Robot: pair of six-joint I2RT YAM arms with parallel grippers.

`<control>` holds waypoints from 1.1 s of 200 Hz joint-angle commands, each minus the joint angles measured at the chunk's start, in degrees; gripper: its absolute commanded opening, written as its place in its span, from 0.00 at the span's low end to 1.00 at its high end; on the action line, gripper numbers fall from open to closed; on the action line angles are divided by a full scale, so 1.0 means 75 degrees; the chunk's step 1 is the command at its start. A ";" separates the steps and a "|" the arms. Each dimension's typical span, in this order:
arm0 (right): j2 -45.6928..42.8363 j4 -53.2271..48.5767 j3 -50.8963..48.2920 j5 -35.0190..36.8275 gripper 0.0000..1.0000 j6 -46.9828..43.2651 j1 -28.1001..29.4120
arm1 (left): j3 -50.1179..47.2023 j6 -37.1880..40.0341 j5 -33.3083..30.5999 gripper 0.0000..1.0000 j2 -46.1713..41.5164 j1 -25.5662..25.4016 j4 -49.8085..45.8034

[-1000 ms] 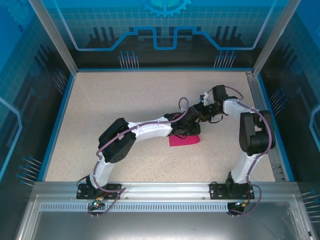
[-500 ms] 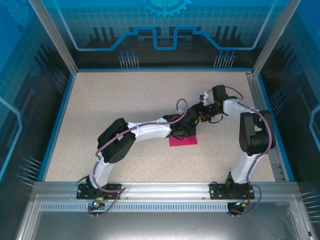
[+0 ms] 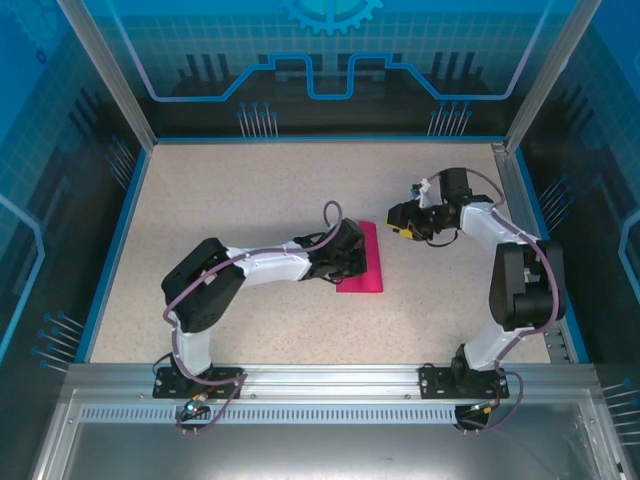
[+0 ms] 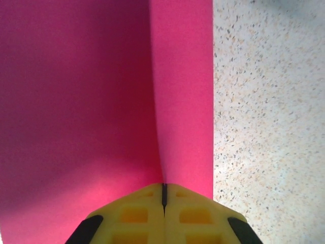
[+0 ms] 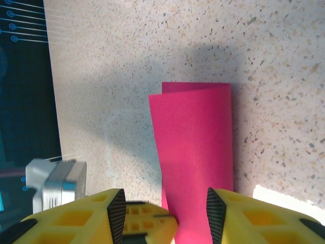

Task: Fold a paper plane with a square sheet of paper (pick it up from the middle)
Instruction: First fold the square sheet of paper in half at the center of the table.

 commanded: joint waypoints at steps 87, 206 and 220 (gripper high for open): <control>0.1008 0.0608 -0.0561 -0.0415 0.47 -0.0204 0.0701 | -0.1057 0.0098 0.1705 0.04 -0.0731 0.0781 0.1060; 0.1319 0.0766 -0.0557 -0.0388 0.41 -0.0190 0.1246 | -0.1228 -0.0171 0.2396 0.37 -0.0755 0.1223 0.1702; 0.1316 0.0805 -0.0584 -0.0354 0.41 -0.0140 0.1246 | -0.1183 -0.0190 0.2416 0.44 -0.0735 0.1283 0.1690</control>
